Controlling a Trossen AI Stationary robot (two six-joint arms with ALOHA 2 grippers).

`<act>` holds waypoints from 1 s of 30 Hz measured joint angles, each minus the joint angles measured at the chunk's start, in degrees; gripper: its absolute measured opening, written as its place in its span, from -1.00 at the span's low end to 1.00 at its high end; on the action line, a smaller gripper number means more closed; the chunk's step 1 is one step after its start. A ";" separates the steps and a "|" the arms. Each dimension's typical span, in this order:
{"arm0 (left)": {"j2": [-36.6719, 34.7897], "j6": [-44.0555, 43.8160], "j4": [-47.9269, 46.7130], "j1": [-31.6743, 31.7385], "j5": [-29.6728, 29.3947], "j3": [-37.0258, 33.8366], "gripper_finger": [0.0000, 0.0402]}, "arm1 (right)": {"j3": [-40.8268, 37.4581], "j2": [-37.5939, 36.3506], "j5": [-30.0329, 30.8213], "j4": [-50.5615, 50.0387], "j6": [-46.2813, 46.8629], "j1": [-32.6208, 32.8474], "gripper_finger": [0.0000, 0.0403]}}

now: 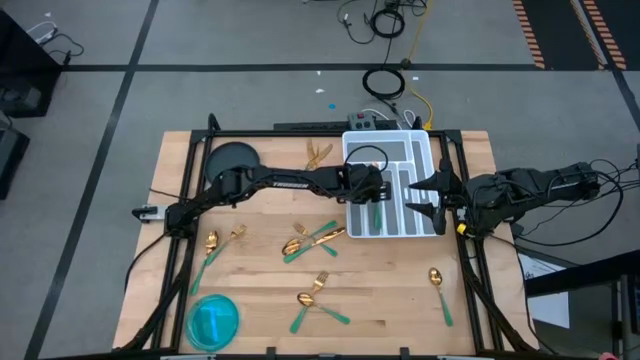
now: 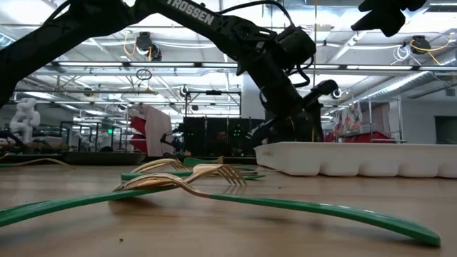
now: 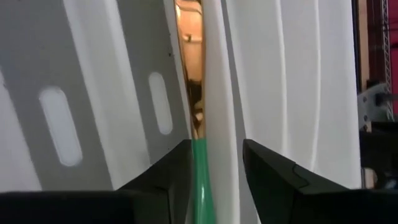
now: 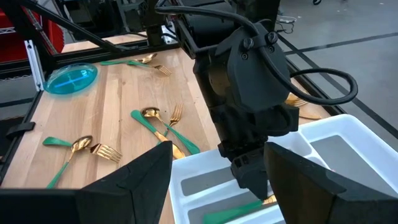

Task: Sort silverware
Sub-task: Put the green knife on the silverware organizer

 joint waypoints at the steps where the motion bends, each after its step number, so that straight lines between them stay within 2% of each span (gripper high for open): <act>1: -0.18 0.02 -0.01 0.00 1.06 0.00 -0.26 | 0.00 -0.01 0.01 -0.09 0.00 0.00 0.23; 5: -2.19 0.68 0.65 -0.07 3.37 0.00 -0.26 | 0.00 -0.02 0.74 -0.80 0.00 0.00 0.23; 10: -8.68 8.51 1.34 0.00 4.41 -0.01 -0.26 | 0.00 -0.01 5.66 -3.08 2.61 0.00 0.23; 14: -16.99 19.36 -5.23 -0.15 5.01 0.00 -0.26 | 0.00 0.31 15.35 -7.57 8.74 -0.73 0.22; 17: -24.37 25.87 -11.21 -0.91 0.98 0.00 -0.26 | 0.00 1.87 21.01 -11.49 13.30 -3.91 0.14; 20: -31.56 30.09 -16.08 -2.28 -6.83 0.00 -0.26 | 0.01 5.18 19.46 -10.60 14.55 -8.49 -0.11; 23: -37.89 33.00 -19.06 -4.02 -14.56 0.00 -0.26 | 0.00 10.32 14.56 -4.19 12.30 -13.15 -0.51; 25: -41.71 33.27 -20.64 -5.24 -18.20 0.00 -0.26 | 0.00 14.13 11.38 1.36 9.82 -16.29 -0.81; 26: -43.48 33.35 -21.67 -5.82 -19.45 0.00 -0.26 | 0.00 16.10 10.06 4.17 9.22 -17.86 -0.90; 30: -49.47 33.43 -26.01 -8.10 -23.05 0.00 -0.26 | 0.02 23.33 2.98 12.43 9.55 -25.48 -0.98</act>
